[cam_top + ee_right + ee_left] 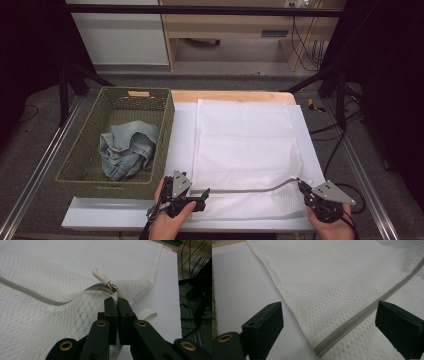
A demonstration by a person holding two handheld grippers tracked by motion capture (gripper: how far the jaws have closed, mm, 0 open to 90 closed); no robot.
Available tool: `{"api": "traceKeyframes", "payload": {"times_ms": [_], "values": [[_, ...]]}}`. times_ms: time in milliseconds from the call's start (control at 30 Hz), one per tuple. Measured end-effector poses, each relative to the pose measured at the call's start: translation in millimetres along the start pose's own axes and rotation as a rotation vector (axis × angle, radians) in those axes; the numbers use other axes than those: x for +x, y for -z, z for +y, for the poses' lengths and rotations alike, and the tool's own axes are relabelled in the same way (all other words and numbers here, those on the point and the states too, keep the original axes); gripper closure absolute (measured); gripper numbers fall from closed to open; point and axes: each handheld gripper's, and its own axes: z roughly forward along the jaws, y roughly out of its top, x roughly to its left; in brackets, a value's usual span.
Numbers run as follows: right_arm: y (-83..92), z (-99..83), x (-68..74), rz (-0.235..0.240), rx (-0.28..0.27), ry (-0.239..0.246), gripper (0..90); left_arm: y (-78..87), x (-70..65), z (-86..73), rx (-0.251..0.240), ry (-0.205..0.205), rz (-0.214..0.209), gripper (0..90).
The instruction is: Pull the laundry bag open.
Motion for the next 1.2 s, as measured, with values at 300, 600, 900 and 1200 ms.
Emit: {"api": "traceKeyframes", "payload": {"times_ms": [300, 600, 900, 1200], "values": [[-0.1, 4.0, 6.8, 0.015, -0.029, 0.037, 87.6, 2.9, -3.4, 6.5, -0.015, 0.003, -0.025, 9.9], [2.3, 6.7, 3.5, 0.008, -0.04, 0.015, 87.5, 0.5, -12.7, 15.2, -0.02, -0.003, -0.127, 17.4], [0.8, 2.8, 1.5, 0.005, -0.02, 0.015, 87.4, -17.0, -33.7, 48.3, -0.029, -0.027, -0.227, 25.8], [-0.6, 3.4, 5.4, 0.006, -0.018, 0.047, 87.4, -36.1, -57.2, 78.1, -0.011, -0.04, -0.325, 31.8]]}}
